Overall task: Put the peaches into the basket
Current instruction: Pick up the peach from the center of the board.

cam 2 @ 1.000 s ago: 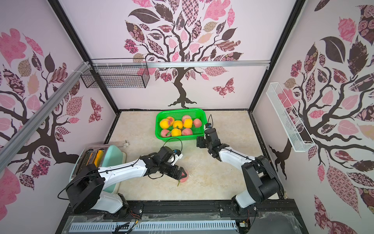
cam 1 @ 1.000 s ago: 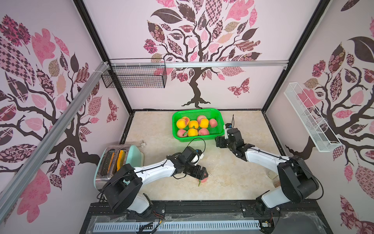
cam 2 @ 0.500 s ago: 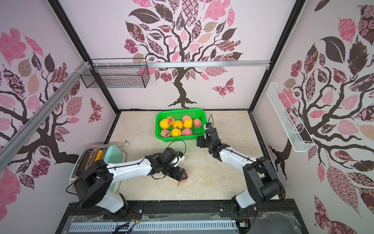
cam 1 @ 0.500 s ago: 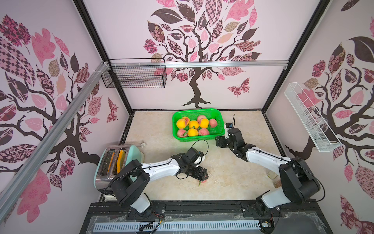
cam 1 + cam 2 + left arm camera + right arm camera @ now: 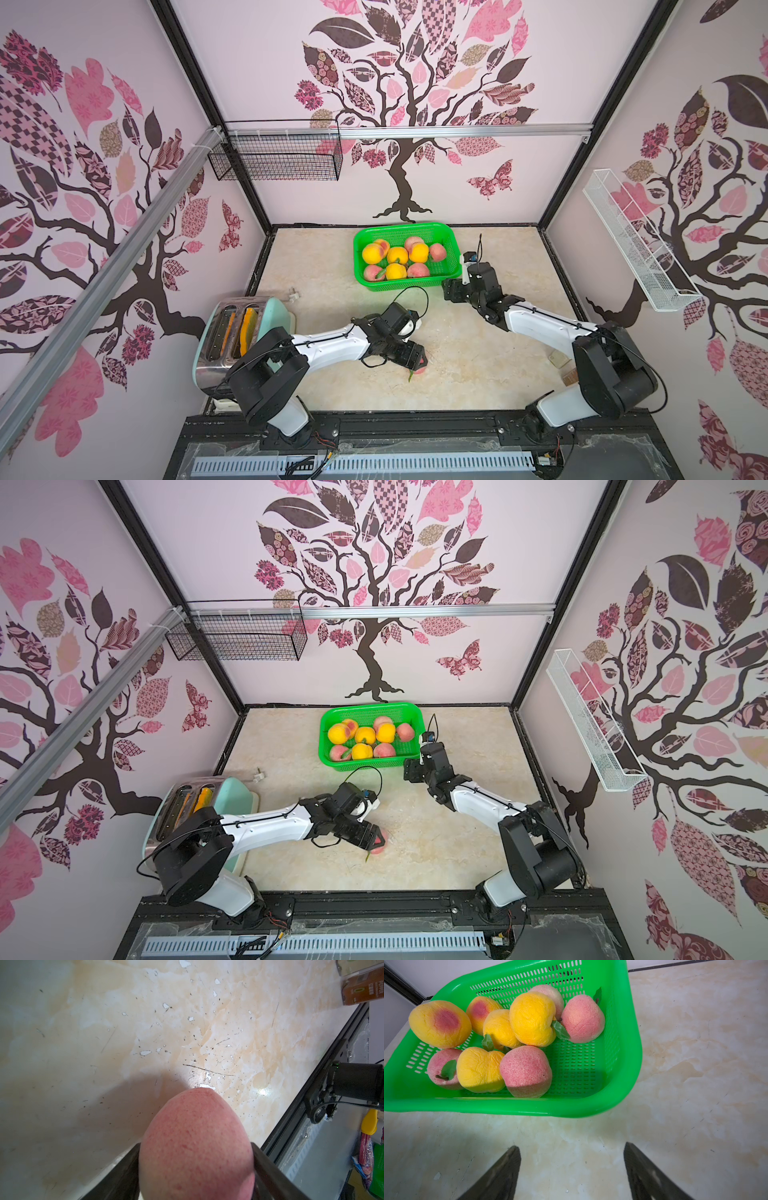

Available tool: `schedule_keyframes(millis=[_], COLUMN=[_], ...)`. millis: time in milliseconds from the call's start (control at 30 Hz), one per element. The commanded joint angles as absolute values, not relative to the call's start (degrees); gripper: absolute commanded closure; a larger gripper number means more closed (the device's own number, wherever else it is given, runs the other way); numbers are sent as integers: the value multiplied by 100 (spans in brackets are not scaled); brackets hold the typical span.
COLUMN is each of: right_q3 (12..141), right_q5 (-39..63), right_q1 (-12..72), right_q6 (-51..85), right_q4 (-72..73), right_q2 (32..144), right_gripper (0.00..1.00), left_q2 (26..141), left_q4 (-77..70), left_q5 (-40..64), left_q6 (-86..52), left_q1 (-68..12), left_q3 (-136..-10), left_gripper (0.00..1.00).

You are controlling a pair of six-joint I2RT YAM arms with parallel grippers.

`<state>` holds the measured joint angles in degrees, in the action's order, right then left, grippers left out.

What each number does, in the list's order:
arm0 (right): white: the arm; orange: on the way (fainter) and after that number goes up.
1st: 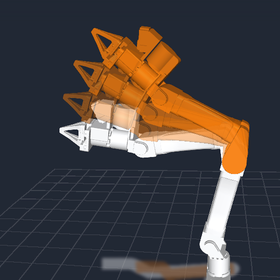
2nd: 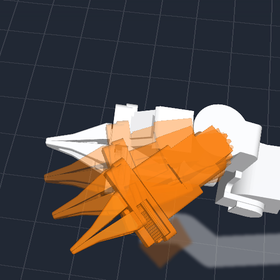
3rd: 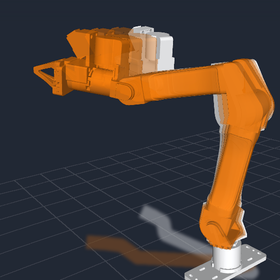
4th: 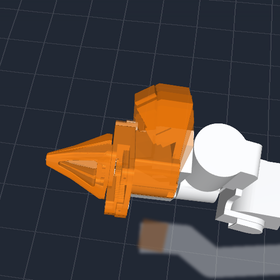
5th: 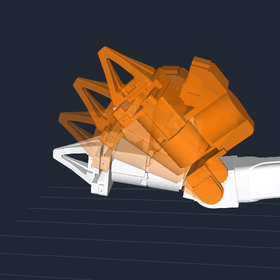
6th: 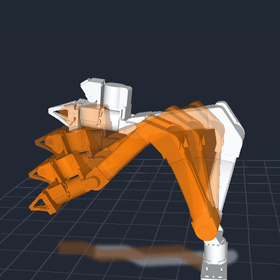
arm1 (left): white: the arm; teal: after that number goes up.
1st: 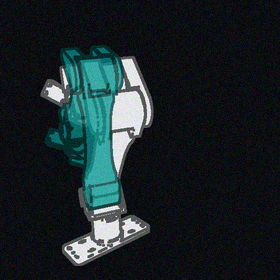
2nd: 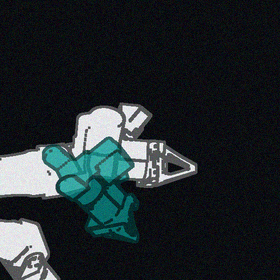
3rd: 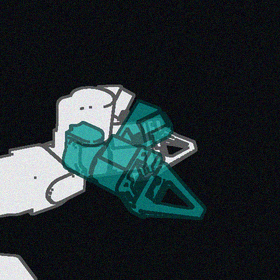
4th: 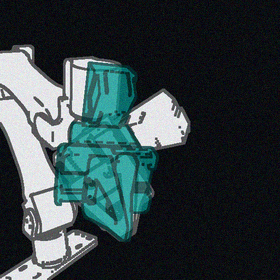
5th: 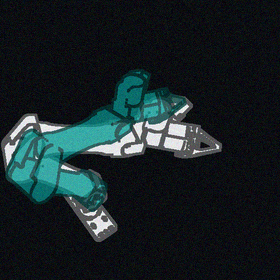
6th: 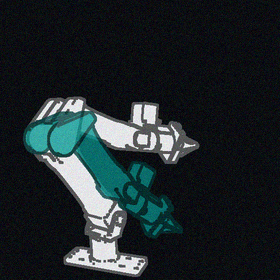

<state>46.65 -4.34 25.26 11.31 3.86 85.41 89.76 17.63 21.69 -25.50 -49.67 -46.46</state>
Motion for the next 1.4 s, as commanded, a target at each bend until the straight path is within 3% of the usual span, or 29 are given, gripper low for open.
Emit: schedule_keyframes(millis=[0, 567, 1367], right_q3=[4650, 4615, 4557], right_q5=[-514, -530, -510], right_q1=[2511, 2506, 2511], right_q6=[1082, 1088, 1134], right_q4=[389, 388, 385], right_q2=[8531, 8473, 8315], right_gripper=[19, 19, 20], left_q2=[8997, 8231, 8667], left_q4=[1725, 2122, 2765], left_q5=[2136, 1740, 795], left_q6=[-2466, -2096, -1222], left_q1=[-4993, -5000, -4212], left_q3=[-4716, -4713, -6654], left_gripper=[27, 28, 25])
